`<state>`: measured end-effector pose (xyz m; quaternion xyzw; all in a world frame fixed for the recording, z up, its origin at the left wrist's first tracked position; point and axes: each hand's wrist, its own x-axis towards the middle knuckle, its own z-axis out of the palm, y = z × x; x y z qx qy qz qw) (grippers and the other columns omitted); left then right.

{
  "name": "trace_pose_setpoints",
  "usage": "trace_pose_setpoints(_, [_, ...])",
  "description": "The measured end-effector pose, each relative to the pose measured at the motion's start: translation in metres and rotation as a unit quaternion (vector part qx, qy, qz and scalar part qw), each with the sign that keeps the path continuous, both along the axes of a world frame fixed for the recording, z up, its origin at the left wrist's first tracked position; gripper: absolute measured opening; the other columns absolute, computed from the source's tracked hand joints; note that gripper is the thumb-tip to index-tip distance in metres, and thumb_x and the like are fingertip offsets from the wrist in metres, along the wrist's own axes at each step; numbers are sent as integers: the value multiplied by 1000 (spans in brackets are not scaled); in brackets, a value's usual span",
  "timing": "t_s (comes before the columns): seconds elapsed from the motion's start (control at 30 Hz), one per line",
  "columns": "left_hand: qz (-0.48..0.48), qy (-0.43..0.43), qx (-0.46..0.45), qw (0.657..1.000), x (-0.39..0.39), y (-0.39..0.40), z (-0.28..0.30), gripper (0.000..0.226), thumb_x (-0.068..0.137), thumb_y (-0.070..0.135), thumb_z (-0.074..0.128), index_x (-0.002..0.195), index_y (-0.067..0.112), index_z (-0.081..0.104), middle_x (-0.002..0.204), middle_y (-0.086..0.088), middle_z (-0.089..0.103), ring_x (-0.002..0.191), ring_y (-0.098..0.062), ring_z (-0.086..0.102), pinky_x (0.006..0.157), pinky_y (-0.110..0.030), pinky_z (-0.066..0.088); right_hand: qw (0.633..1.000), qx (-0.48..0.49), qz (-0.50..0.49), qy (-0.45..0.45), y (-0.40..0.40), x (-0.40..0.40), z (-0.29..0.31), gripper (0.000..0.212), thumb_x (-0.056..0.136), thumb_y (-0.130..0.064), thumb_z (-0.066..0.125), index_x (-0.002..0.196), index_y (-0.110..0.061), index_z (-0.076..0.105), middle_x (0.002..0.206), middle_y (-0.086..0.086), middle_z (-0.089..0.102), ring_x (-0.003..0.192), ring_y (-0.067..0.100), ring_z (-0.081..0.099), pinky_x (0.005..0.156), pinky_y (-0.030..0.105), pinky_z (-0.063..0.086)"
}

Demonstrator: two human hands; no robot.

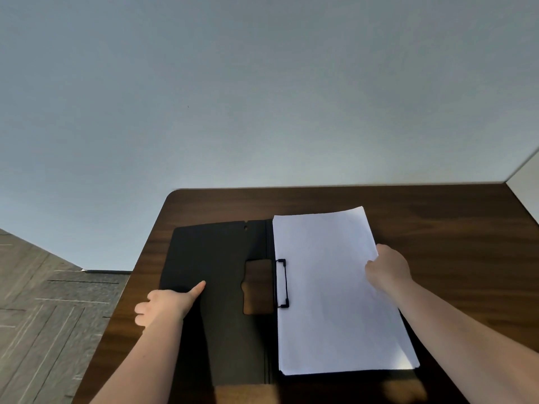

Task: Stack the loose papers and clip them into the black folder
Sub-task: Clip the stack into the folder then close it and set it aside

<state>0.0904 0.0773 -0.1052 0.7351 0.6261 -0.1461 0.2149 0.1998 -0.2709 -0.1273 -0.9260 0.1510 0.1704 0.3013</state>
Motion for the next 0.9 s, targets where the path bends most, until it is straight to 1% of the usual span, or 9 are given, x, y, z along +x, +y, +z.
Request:
trace_pose_setpoints(0.13, [21, 1, -13, 1000, -5, 14, -4, 119, 47, 81, 70, 132, 4, 42, 129, -20, 50, 120, -36, 47, 99, -45, 47, 1000, 14, -9, -7, -2, -2, 0, 22, 85, -6, 47, 103, -2, 59, 103, 16, 64, 82, 31, 54, 53, 28, 35])
trace_pose_setpoints(0.23, [30, 1, -18, 999, -8, 26, -2, 124, 39, 86, 67, 132, 6, 47, 131, -20, 51, 121, -39, 46, 102, -49, 44, 999, 29, -16, -6, -4, -2, 1, 24, 84, -6, 47, 103, -3, 60, 103, 16, 64, 86, 33, 58, 61, 30, 40])
trace_pose_setpoints(0.33, [-6, 23, 14, 1000, -7, 29, 6, 118, 50, 87, 61, 135, 7, 48, 145, -19, 43, 134, -38, 35, 109, -50, 31, 999, 44, -22, 5, -4, -2, 5, 28, 82, -6, 47, 106, -4, 60, 105, 15, 64, 90, 35, 60, 65, 33, 45])
trace_pose_setpoints(0.4, [-33, -1, 39, 999, -6, 27, 17, 112, 51, 87, 59, 131, 9, 52, 137, -18, 52, 130, -38, 43, 105, -50, 36, 998, 60, -24, 12, -5, -3, 10, 29, 82, -6, 48, 108, -4, 61, 106, 15, 65, 91, 35, 61, 70, 36, 51])
trace_pose_setpoints(0.5, [-64, -140, 43, 987, 1, 22, 40, 77, 65, 67, 69, 115, 8, 60, 111, -13, 67, 106, -37, 62, 87, -45, 52, 996, 78, -14, 30, -10, -3, 17, 27, 84, -8, 50, 107, -5, 63, 103, 14, 67, 89, 33, 64, 79, 43, 56])
trace_pose_setpoints(0.6, [-132, -183, 58, 973, 16, 14, 73, 50, 76, 55, 66, 93, 9, 64, 93, -11, 69, 90, -34, 65, 75, -39, 51, 993, 102, -16, 51, -16, -4, 26, 26, 84, -7, 49, 104, -6, 65, 99, 13, 69, 87, 32, 65, 82, 45, 56])
trace_pose_setpoints(0.73, [-190, -191, 21, 963, 38, -5, 112, 36, 72, 51, 66, 82, 17, 68, 85, -4, 71, 81, -27, 68, 82, -41, 56, 990, 109, -20, 85, -23, -8, 39, 23, 89, -8, 49, 106, -5, 64, 99, 12, 67, 89, 29, 64, 85, 43, 54])
trace_pose_setpoints(0.83, [-214, -199, -32, 956, 53, -26, 136, 20, 74, 38, 67, 74, 18, 67, 84, -4, 70, 82, -25, 68, 86, -40, 56, 988, 119, -25, 94, -24, -10, 46, 22, 91, -7, 51, 111, -5, 61, 88, 6, 60, 81, 22, 58, 74, 37, 49])
trace_pose_setpoints(0.9, [-243, -186, -64, 950, 63, -44, 148, 12, 77, 26, 64, 72, 15, 65, 85, -7, 69, 83, -25, 67, 87, -38, 56, 987, 126, -26, 97, -24, -12, 51, 27, 92, -9, 52, 118, -5, 57, 89, 4, 55, 82, 20, 54, 72, 34, 43])
